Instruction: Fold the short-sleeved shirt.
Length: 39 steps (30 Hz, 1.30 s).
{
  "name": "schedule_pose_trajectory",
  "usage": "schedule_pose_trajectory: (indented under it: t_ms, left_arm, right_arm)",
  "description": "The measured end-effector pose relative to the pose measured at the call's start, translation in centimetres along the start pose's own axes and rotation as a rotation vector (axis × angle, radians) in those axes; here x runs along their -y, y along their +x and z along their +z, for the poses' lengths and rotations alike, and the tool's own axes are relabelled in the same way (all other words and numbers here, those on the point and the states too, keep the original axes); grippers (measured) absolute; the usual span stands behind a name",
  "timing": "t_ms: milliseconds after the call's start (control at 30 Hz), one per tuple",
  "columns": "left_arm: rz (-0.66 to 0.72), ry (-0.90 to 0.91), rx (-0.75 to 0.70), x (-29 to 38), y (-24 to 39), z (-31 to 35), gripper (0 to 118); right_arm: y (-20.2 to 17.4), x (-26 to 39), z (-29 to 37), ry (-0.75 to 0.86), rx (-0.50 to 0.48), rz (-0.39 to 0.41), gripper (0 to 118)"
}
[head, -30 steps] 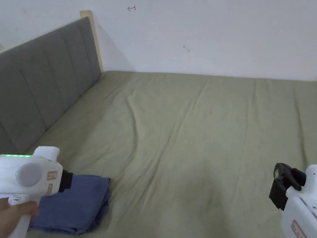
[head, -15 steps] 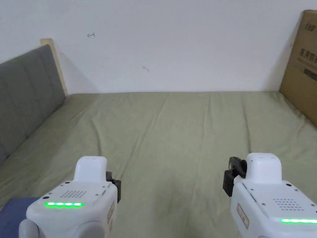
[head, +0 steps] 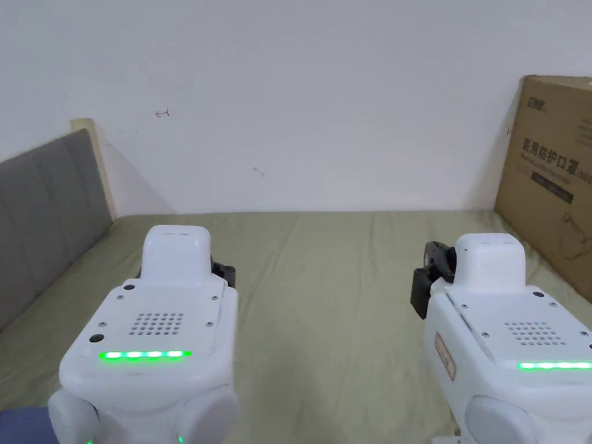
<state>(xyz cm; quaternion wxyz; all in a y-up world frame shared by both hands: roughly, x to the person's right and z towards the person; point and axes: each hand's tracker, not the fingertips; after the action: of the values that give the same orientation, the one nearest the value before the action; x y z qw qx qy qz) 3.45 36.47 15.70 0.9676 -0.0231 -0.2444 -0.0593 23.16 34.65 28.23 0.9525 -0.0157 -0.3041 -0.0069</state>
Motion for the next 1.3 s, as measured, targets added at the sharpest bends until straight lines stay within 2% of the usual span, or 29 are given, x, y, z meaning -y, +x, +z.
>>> schedule_pose_trajectory:
  t_ms: [100,267,333,367,467,500,533,567,633,700,800,900,1067,1300]
  left_arm:
    - [0.045,0.003,0.018,0.1,-0.1,0.4,0]
    - [0.042,0.022,-0.001,-0.1,-0.1,0.9,0]
    - [0.047,0.022,0.002,-0.3,-0.3,1.0,5]
    - [0.048,0.016,0.01,-0.3,-0.3,1.0,17]
    - [0.043,-0.02,0.038,-0.2,-0.4,0.6,94]
    - [0.049,-0.032,0.046,-0.1,-0.3,0.6,111]
    - [0.066,-0.021,0.056,0.0,-0.4,0.9,115]
    - [0.084,0.006,0.056,0.1,-0.4,1.3,115]
    - [0.068,-0.013,0.061,-0.2,-0.1,1.4,116]
    - [0.051,-0.037,0.061,-0.5,0.4,1.3,116]
    - [0.019,-0.047,0.076,-0.3,0.9,1.3,115]
    - [-0.07,-0.052,0.016,-0.1,1.8,1.3,115]
    - [0.011,-0.077,0.084,-0.3,1.3,1.2,115]
    - [0.03,-0.132,0.079,-0.5,1.2,0.9,115]
  right_arm:
    - [-0.3,-0.1,0.6,0.016,0.002,0.02,1]
    - [-0.7,-0.3,0.9,0.023,0.001,0.033,3]
    - [-0.6,-0.2,0.9,0.022,-0.002,0.023,8]
    - [-0.6,-0.2,0.9,0.02,-0.004,0.018,13]
    - [-0.5,-0.1,1.0,0.016,-0.004,0.005,42]
    - [-0.4,0.0,1.0,0.015,-0.004,0.003,59]
    - [-0.4,0.0,1.0,0.014,-0.005,0.001,67]
    - [-0.3,0.1,1.1,0.017,-0.01,-0.001,68]
    - [-0.4,0.1,1.0,0.02,0.011,-0.001,82]
    - [-0.4,0.0,0.9,0.017,0.014,-0.006,89]
    - [-0.6,0.1,0.8,0.015,-0.003,-0.017,90]
    - [-0.7,0.4,0.7,0.01,0.006,-0.002,90]
    - [-0.6,0.5,0.6,-0.002,-0.006,-0.02,90]
    - [-0.5,0.6,0.6,-0.004,-0.005,-0.021,90]
